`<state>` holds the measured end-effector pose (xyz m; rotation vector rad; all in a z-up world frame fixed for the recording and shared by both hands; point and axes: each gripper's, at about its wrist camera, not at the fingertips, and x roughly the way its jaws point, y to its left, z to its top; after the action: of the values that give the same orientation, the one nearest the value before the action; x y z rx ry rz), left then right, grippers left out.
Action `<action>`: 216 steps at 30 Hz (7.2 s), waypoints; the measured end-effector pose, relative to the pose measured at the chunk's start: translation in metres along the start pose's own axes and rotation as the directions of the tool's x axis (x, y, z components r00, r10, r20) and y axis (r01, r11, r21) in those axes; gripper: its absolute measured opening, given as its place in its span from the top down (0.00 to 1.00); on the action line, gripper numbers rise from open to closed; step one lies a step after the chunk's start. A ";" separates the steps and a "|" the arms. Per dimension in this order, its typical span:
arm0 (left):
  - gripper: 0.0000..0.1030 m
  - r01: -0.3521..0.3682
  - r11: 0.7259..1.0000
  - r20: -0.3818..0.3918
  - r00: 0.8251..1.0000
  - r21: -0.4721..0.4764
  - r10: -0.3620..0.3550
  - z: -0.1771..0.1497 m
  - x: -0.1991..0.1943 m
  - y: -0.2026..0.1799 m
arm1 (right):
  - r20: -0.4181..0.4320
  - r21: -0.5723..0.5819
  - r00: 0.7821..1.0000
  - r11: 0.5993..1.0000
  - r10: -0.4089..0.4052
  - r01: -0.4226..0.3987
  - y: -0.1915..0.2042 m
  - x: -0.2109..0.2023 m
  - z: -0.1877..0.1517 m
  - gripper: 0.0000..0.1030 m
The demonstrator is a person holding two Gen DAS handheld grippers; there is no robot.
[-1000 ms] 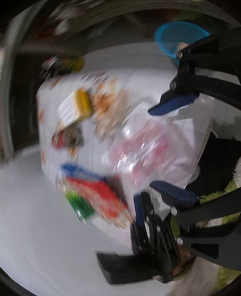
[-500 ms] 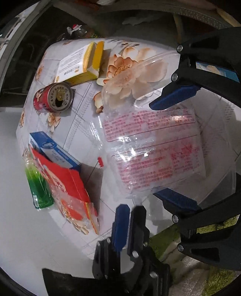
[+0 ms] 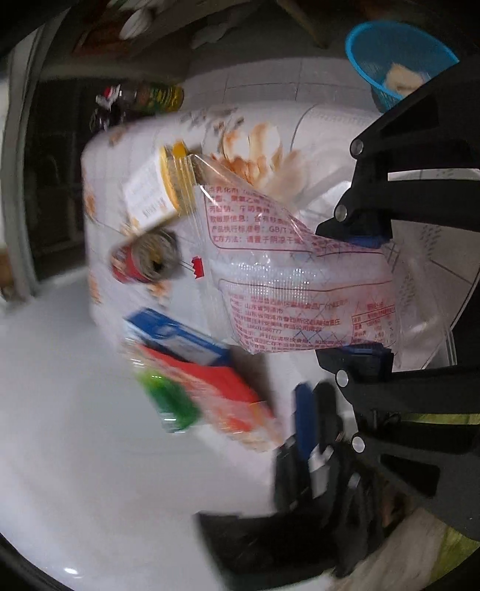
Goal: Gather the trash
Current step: 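Carry bag and container to the wastebasket and open both tools over it, then move both tools back to the red can and the medicine box, then grasp the red can with the left tool while the right grasps the Calcitriol box, then carry can and box to the wastebasket and open both tools over it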
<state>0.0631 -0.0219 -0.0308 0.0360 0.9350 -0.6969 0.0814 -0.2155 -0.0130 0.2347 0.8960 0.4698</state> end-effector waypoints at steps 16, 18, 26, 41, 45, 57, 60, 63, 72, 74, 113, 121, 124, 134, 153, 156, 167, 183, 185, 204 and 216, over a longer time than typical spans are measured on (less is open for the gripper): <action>0.98 -0.095 0.992 0.007 0.996 0.081 0.094 0.020 0.010 -0.028 | 0.230 0.458 0.926 0.873 -0.300 0.169 -0.096 -0.117 -0.069 0.64; 0.98 -0.070 0.993 0.024 0.997 0.098 0.068 0.029 0.009 -0.039 | 0.224 0.515 0.909 0.835 -0.351 0.195 -0.111 -0.128 -0.084 0.64; 0.98 0.032 0.974 0.031 0.999 0.226 -0.040 0.069 0.034 -0.108 | 0.158 0.693 0.866 0.678 -0.475 0.245 -0.168 -0.154 -0.150 0.64; 0.96 0.140 0.911 -0.240 0.970 0.388 -0.047 0.108 0.243 -0.271 | 0.055 0.892 0.861 0.413 -0.506 0.186 -0.319 -0.128 -0.229 0.40; 0.76 0.129 0.902 -0.289 0.957 0.412 -0.005 0.101 0.302 -0.291 | -0.023 0.907 0.862 0.353 -0.506 0.231 -0.360 -0.105 -0.245 0.29; 0.46 0.099 0.903 -0.226 0.974 0.418 -0.002 0.107 0.271 -0.281 | -0.133 0.913 0.858 0.275 -0.497 0.301 -0.380 -0.067 -0.270 0.26; 0.38 0.121 0.920 -0.203 0.978 0.373 -0.046 0.112 0.243 -0.268 | -0.120 0.921 0.856 0.265 -0.502 0.285 -0.372 -0.070 -0.268 0.26; 0.33 0.158 0.935 -0.182 0.978 0.316 -0.103 0.114 0.215 -0.254 | -0.125 0.906 0.847 0.289 -0.517 0.310 -0.355 -0.071 -0.262 0.26; 0.23 0.290 0.951 -0.186 0.945 0.107 -0.268 0.101 0.151 -0.190 | -0.158 0.728 0.725 0.417 -0.670 0.544 -0.250 -0.090 -0.198 0.15; 0.19 0.322 0.944 -0.195 0.933 0.075 -0.303 0.097 0.136 -0.173 | -0.145 0.667 0.680 0.436 -0.719 0.603 -0.225 -0.096 -0.179 0.09; 0.08 0.076 0.961 0.231 0.973 -0.267 -0.013 0.083 -0.058 0.105 | -0.073 -0.286 0.951 0.920 -0.299 0.268 -0.057 0.124 0.119 0.06; 0.08 0.072 0.933 0.112 0.993 -0.354 -0.034 0.130 -0.032 0.125 | -0.145 -0.150 0.959 0.964 -0.243 0.221 -0.084 0.138 0.117 0.31; 0.08 0.086 0.930 0.038 0.996 -0.357 -0.078 0.156 -0.011 0.124 | -0.128 -0.104 0.961 0.967 -0.245 0.233 -0.084 0.128 0.106 0.31; 0.09 -0.092 0.887 -0.254 0.967 -0.453 -0.029 0.208 0.099 0.119 | -0.083 0.038 0.940 0.942 -0.330 0.334 -0.067 0.081 0.052 0.31; 0.37 -0.304 0.862 -0.330 0.928 -0.406 0.172 0.185 0.141 0.100 | -0.027 0.209 0.946 0.923 -0.324 0.322 -0.071 0.044 0.007 0.31; 0.37 -0.286 0.906 -0.328 0.927 -0.311 0.180 0.181 0.125 0.085 | -0.023 0.209 0.943 0.921 -0.332 0.329 -0.070 0.041 0.004 0.31; 0.40 -0.154 0.988 -0.310 0.938 0.021 0.153 0.126 0.061 0.014 | -0.022 0.237 0.945 0.916 -0.326 0.322 -0.075 0.026 -0.009 0.31; 0.40 -0.115 0.985 -0.051 0.991 0.131 0.123 0.035 0.019 -0.036 | -0.102 0.070 0.936 0.936 -0.338 0.345 -0.044 0.023 -0.024 0.30; 0.39 -0.104 0.988 -0.027 0.994 0.111 0.107 0.035 0.021 -0.033 | -0.111 0.079 0.940 0.940 -0.322 0.331 -0.045 0.022 -0.024 0.26; 0.34 -0.015 1.000 0.040 0.999 0.028 0.014 0.037 0.032 -0.017 | -0.116 0.111 0.943 0.940 -0.311 0.323 -0.048 0.029 -0.016 0.21; 0.35 -0.022 0.999 0.044 0.999 0.027 0.021 0.037 0.029 -0.017 | -0.096 0.215 0.958 0.935 -0.269 0.284 -0.058 0.022 -0.025 0.31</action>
<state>0.0915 -0.0620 -0.0256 0.0544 0.8817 -0.6881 0.0902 -0.2554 -0.0656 0.2973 1.0296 0.1123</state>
